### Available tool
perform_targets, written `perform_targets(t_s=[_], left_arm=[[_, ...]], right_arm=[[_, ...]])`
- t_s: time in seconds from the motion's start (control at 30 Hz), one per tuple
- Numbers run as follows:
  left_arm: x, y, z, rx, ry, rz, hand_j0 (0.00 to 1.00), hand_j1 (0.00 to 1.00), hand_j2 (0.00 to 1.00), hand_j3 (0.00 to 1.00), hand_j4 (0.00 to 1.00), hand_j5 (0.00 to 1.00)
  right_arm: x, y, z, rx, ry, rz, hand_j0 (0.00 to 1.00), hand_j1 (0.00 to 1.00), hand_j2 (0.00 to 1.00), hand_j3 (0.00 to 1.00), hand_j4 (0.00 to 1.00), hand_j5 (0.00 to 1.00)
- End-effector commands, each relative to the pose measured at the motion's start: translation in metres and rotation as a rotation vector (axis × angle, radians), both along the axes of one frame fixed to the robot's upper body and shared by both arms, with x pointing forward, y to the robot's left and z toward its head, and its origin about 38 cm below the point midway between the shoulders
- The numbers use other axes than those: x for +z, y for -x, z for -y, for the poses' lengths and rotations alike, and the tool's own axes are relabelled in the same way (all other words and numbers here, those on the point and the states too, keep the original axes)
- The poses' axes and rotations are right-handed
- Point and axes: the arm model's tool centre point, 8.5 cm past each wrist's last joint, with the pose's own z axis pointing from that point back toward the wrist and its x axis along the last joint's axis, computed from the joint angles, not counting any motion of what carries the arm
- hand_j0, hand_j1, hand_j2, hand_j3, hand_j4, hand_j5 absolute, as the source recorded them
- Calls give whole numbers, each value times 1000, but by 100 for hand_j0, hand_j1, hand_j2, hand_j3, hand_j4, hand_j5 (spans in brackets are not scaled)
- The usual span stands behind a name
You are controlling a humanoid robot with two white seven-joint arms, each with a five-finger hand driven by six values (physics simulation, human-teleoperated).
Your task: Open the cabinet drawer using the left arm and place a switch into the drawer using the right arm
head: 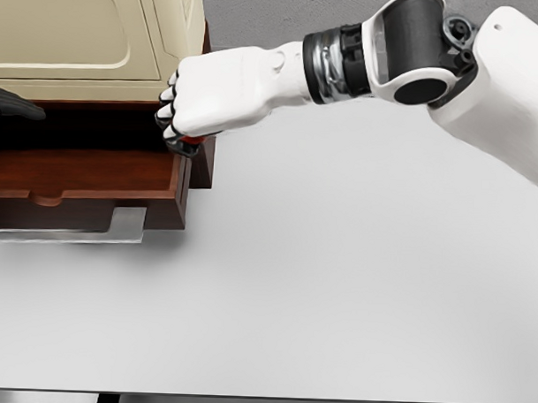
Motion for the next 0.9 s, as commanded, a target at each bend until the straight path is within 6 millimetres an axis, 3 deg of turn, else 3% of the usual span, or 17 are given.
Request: perform_targets(t_s=[0.0,0.1,0.37,0.87], left_arm=[[1,0,0,3,6,-2,100,100,100,100,100,100],[0,0,0,3,4,-4,100,100,100,100,100,100],[-3,0,-1,4,3,-10,100,100,100,100,100,100],[-5,0,0,3,2,-17,100,100,100,100,100,100]], right_arm=[[-4,-9,-17,-7,-13,-39,44,44,44,44,44,44],[1,-22,-28,-33,-20,-51,44,44,44,44,44,44],[-5,-11,-58,22,28,-47,45,45,45,45,45,45],[-1,-18,-65,5,35,-41,50,50,50,50,50,50]])
